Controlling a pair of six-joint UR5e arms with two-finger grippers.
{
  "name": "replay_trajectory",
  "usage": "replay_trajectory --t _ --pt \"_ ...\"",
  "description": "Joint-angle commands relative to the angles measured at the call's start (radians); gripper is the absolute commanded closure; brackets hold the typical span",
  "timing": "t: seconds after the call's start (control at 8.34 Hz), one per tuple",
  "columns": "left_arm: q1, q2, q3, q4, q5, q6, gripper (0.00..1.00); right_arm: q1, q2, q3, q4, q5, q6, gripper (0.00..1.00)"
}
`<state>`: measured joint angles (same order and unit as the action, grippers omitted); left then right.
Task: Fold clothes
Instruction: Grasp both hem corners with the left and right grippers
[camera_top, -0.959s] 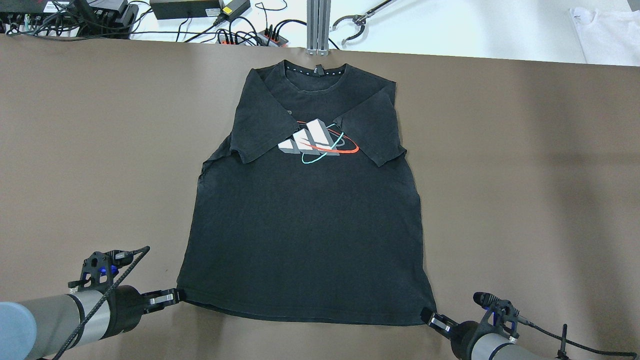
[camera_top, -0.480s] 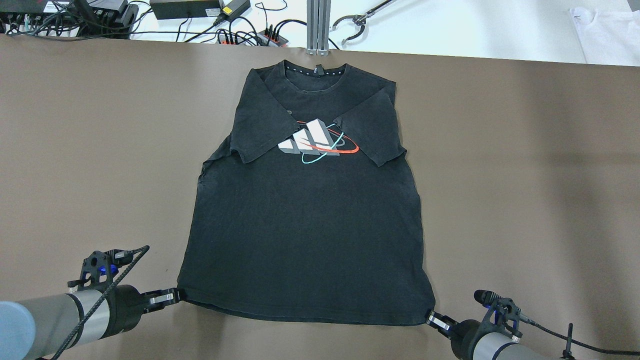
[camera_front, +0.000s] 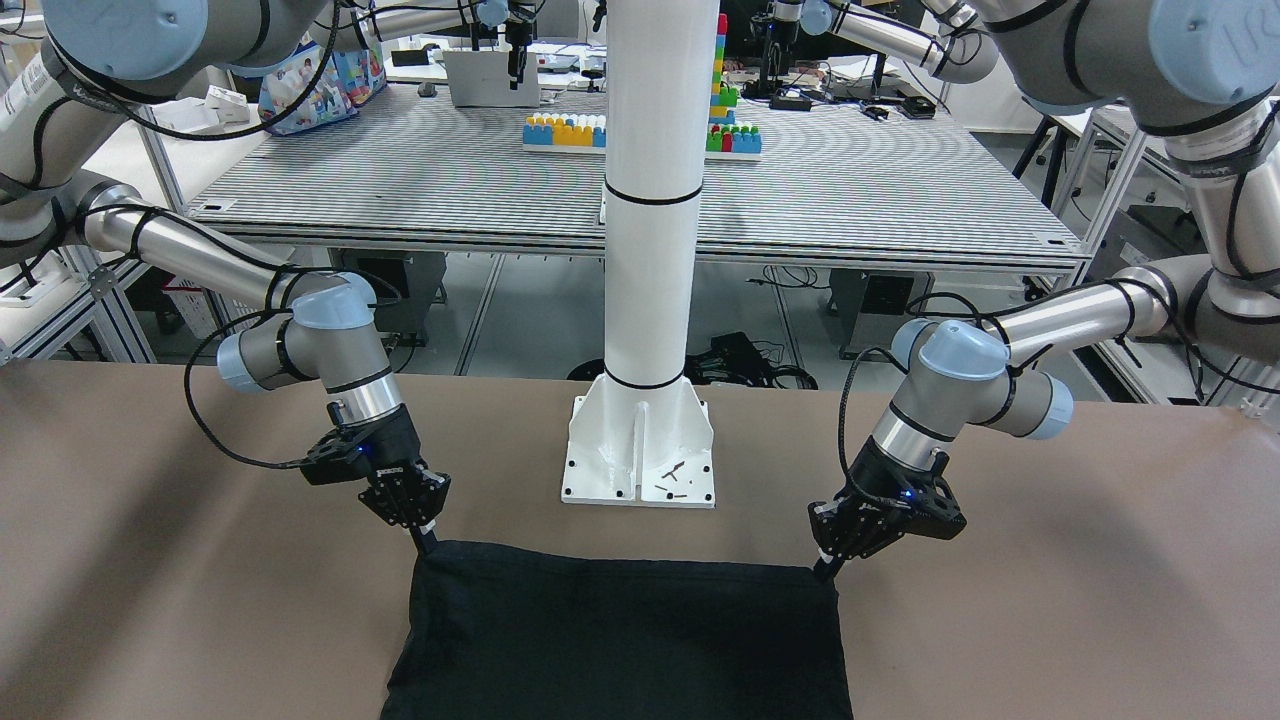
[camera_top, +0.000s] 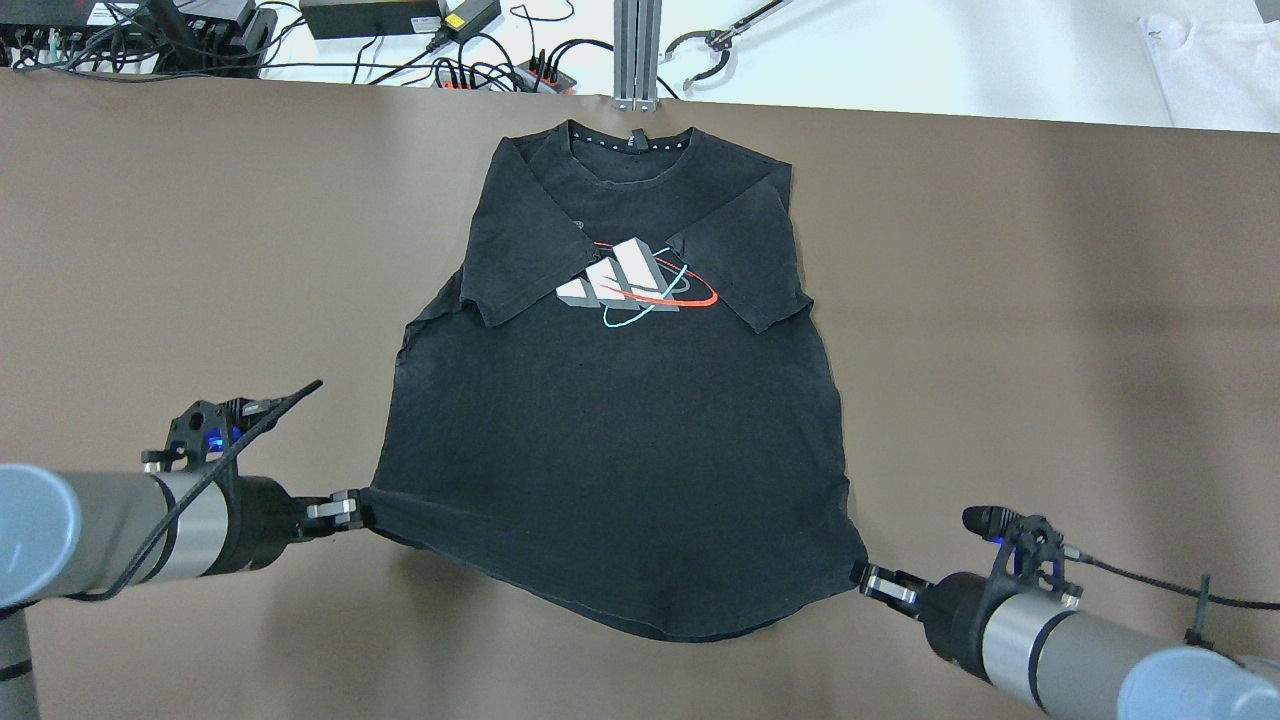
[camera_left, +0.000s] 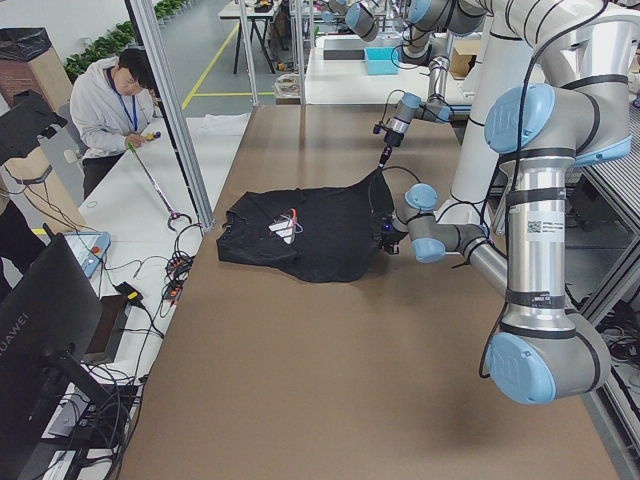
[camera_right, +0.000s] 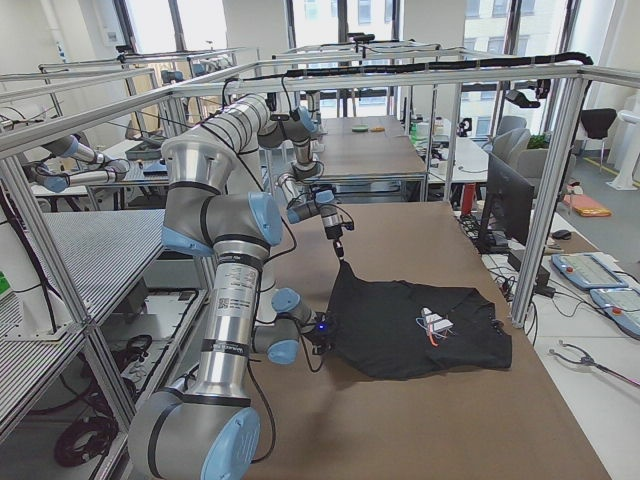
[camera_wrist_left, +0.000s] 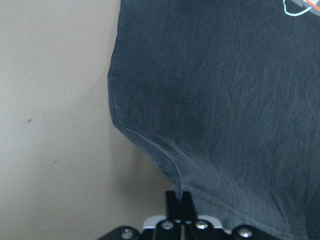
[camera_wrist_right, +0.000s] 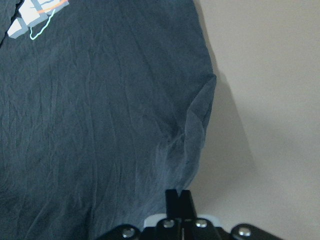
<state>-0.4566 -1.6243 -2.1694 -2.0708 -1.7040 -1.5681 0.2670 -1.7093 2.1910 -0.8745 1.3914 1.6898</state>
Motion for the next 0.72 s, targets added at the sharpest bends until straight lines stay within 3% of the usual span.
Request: replay_trajectory --t 0.0,0.24,0.36,0.6 --pt "-0.145 -0.201 -0.061 0.340 -0.193 0.107 1.00 0.211 -0.001 0.035 -0.032 0.257 -0.094 1.00" --pt "-0.133 -0.154 -0.124 0.353 -0.305 0.131 1.00 0.187 -0.007 0.119 -0.149 0.329 -0.147 1.00" --pt "-0.085 -0.122 -0.179 0.353 -0.340 0.131 1.00 0.116 -0.004 0.183 -0.237 0.340 -0.147 1.00" --pt "0.005 -0.066 -0.245 0.354 -0.336 0.131 1.00 -0.024 -0.006 0.321 -0.413 0.340 -0.147 1.00"
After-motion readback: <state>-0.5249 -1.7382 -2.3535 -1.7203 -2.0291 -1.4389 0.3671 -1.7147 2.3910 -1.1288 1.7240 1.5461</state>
